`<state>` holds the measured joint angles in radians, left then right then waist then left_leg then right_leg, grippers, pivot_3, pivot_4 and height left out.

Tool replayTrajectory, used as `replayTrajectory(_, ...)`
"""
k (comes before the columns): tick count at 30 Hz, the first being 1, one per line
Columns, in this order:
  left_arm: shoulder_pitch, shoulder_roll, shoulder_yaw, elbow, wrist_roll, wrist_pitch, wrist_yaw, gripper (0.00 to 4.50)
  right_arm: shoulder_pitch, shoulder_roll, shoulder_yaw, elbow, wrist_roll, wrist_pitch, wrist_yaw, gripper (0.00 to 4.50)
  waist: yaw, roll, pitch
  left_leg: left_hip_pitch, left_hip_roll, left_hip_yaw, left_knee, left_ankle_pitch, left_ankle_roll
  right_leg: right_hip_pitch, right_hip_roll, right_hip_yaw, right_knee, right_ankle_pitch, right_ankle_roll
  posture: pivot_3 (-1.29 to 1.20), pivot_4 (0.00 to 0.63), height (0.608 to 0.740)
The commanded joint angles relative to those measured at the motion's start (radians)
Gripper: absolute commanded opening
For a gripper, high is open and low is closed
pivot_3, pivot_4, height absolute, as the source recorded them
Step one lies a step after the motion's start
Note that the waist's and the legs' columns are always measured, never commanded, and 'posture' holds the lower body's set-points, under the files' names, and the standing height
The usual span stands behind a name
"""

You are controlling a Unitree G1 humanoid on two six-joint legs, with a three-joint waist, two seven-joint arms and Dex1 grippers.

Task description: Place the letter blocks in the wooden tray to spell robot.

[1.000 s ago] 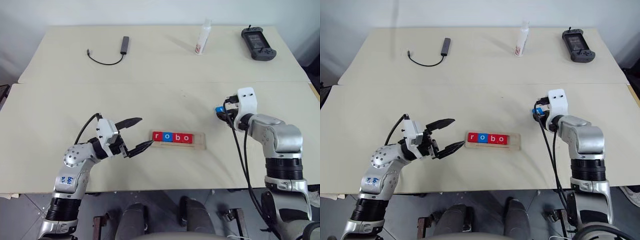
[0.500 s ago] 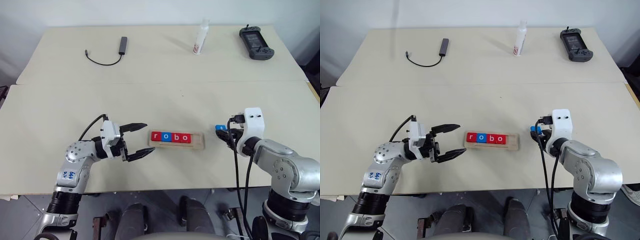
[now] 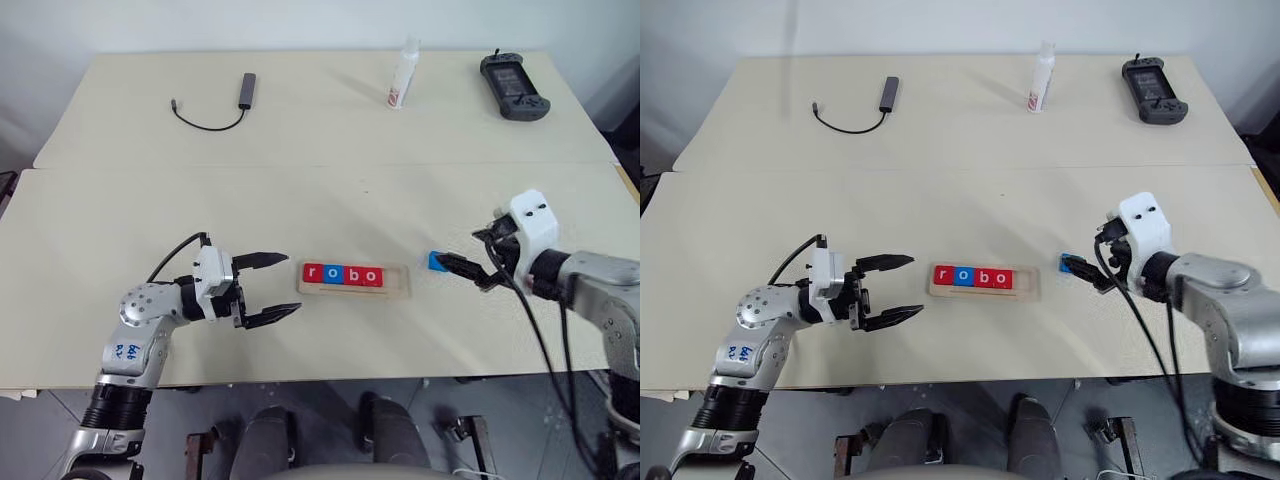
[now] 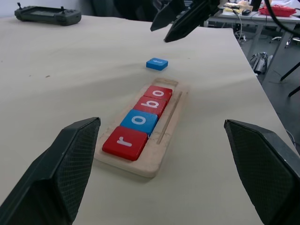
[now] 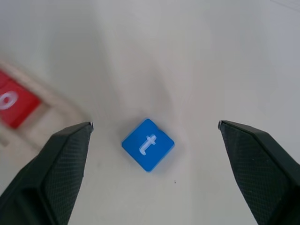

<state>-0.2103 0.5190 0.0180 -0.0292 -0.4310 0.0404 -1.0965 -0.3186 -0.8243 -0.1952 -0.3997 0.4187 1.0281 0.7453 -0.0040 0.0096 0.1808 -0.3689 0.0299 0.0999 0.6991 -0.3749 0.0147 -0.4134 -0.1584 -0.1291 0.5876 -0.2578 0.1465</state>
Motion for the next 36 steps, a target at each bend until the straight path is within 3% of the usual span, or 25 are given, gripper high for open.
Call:
replayTrajectory(1,0.035,0.026,0.018,-0.063,-0.015,-0.002,-0.009,4.50,0.015,-0.121,0.087,0.136,-0.043,-0.365,0.310,4.49,0.000,0.000,0.000,0.000,0.000,0.000,0.000,0.000,0.000,0.000,0.000,0.000,0.000,0.000,0.000,0.00,0.150,0.740)
replayTrajectory(6,0.059,0.036,0.015,-0.103,-0.019,0.014,0.005,4.50,-0.116,-0.161,0.255,0.455,-0.175,-0.688,0.507,4.49,-0.002,-0.001,0.000,0.001,0.000,0.001,0.001,0.000,0.000,0.001,0.000,0.000,0.000,0.000,0.000,0.00,0.150,0.740)
replayTrajectory(14,0.059,0.032,-0.004,-0.157,-0.016,0.046,0.030,4.50,-0.335,-0.051,0.381,0.848,-0.309,-0.884,0.576,4.49,0.000,-0.001,0.000,0.000,0.001,0.001,0.002,0.000,0.000,0.001,0.000,-0.001,0.000,0.000,0.000,0.00,0.150,0.740)
replayTrajectory(18,0.062,0.038,0.005,-0.165,-0.019,0.053,0.032,4.50,-0.376,-0.018,0.401,0.929,-0.332,-0.898,0.607,4.49,0.000,-0.001,0.000,0.001,0.001,0.000,0.002,0.000,0.000,0.001,0.000,-0.001,0.000,0.000,0.000,0.00,0.150,0.740)
replayTrajectory(27,0.075,0.037,0.011,-0.173,-0.015,0.050,0.045,4.50,-0.387,-0.038,0.389,0.915,-0.335,-0.870,0.670,1.57,0.001,0.000,0.000,0.001,0.001,-0.001,0.002,0.000,0.000,0.002,0.000,-0.001,0.000,0.000,0.000,0.00,0.150,0.740)
replayTrajectory(36,0.088,0.030,0.003,-0.177,-0.015,0.049,0.055,4.50,-0.358,-0.027,0.367,0.572,-0.218,-0.616,0.719,1.46,0.001,0.000,0.001,0.000,0.001,-0.001,0.002,0.000,0.000,0.001,0.000,-0.002,0.001,0.000,0.000,0.00,0.150,0.740)
